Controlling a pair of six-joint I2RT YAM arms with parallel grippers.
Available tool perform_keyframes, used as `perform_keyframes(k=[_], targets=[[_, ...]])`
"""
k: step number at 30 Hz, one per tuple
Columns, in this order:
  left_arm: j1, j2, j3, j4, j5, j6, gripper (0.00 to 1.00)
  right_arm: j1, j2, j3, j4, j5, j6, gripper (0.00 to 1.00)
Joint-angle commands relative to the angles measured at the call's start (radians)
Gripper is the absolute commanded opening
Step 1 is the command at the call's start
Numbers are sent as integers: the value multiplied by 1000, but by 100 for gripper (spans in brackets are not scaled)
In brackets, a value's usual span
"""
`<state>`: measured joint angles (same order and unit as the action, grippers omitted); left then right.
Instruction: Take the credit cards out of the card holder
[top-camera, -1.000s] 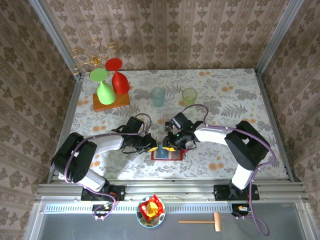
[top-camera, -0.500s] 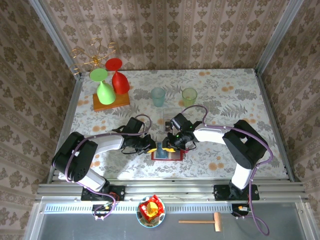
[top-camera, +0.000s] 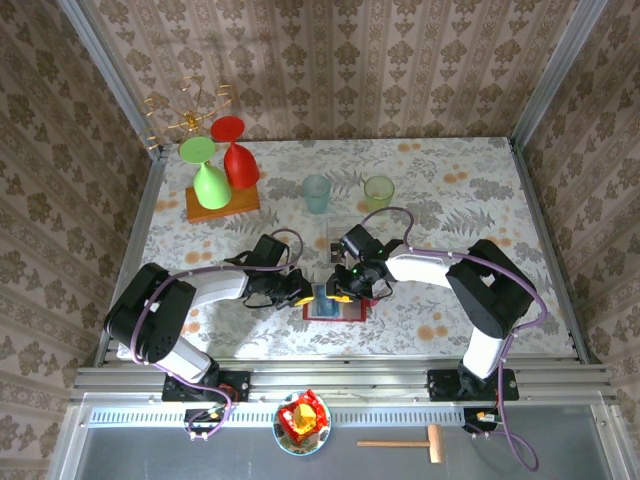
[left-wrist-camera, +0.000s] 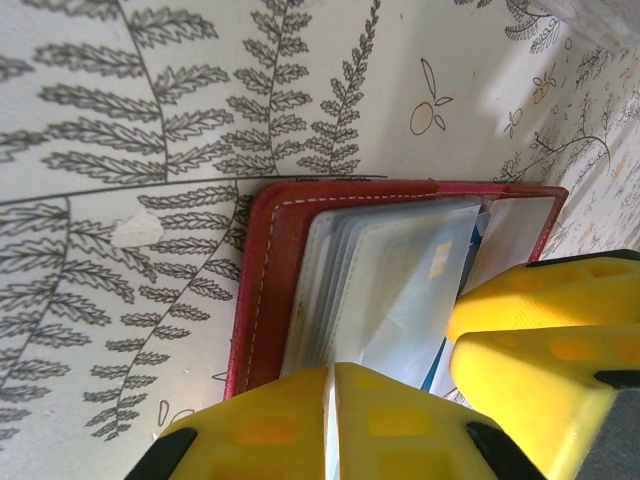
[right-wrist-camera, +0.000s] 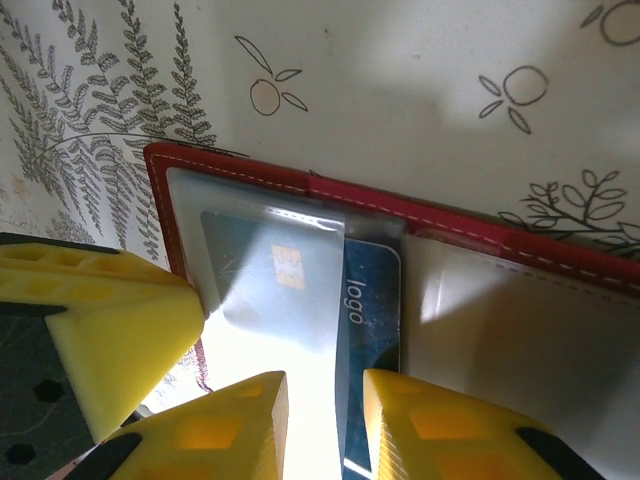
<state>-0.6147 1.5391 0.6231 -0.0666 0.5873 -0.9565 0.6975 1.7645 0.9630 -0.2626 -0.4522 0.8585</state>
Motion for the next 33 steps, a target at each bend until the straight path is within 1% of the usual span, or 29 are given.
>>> perform_keyframes(k=[1, 9, 13, 20, 26, 33], targets=[[1, 13, -10, -30, -12, 24, 11, -6, 0, 24, -60, 37, -25, 27], [20, -48, 25, -103, -15, 56, 12, -7, -56, 1, -66, 37, -16, 27], [11, -63, 45, -91, 7, 56, 12, -22, -72, -37, -19, 12, 8, 27], [-38, -32, 93, -102, 4, 49, 11, -45, -73, -79, 47, -33, 32, 27], [-42, 0, 75, -88, 0, 44, 10, -56, -65, -119, 108, -62, 51, 23], [-43, 22, 52, -73, -6, 41, 9, -59, -45, -136, 144, -82, 53, 22]])
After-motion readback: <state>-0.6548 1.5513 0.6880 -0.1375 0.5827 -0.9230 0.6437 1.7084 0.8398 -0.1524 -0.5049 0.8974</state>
